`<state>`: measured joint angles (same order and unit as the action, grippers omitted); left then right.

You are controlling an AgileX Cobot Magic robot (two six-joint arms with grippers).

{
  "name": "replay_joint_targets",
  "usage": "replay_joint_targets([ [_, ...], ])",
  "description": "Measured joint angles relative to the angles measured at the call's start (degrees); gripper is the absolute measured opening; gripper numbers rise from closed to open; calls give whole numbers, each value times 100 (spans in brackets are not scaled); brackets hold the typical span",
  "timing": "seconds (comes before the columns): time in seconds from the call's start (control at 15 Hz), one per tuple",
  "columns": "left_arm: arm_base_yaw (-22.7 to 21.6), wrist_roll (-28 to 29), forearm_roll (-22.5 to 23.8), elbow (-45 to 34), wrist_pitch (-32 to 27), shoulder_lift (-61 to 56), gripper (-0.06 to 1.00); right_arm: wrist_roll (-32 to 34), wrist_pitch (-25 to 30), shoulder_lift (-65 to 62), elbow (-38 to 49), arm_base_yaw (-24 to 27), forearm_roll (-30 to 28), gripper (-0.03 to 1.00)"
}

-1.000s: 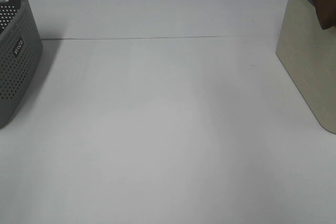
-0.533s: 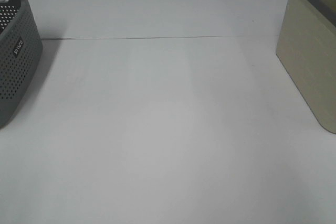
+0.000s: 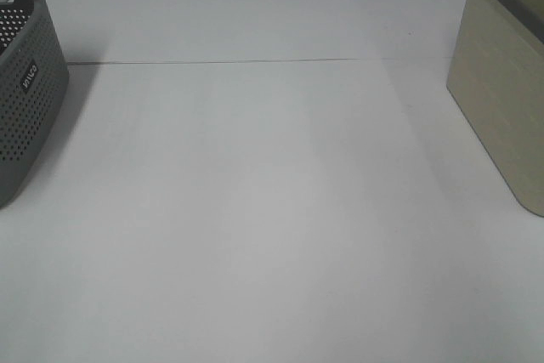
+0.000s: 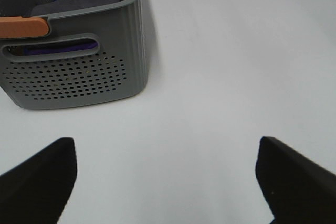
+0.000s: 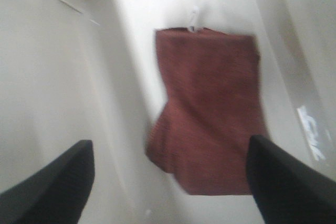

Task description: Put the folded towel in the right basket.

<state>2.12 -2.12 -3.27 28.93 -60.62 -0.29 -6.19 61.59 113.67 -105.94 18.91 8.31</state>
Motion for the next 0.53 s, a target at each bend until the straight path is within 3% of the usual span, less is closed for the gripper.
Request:
replay_joint_targets([
  [0.33, 0, 0, 0, 0, 0, 0, 88, -286, 504, -963, -17, -6, 1438, 79],
  [0.53, 0, 0, 0, 0, 0, 0, 88, -458, 762, -1318, -17, -6, 1725, 79],
])
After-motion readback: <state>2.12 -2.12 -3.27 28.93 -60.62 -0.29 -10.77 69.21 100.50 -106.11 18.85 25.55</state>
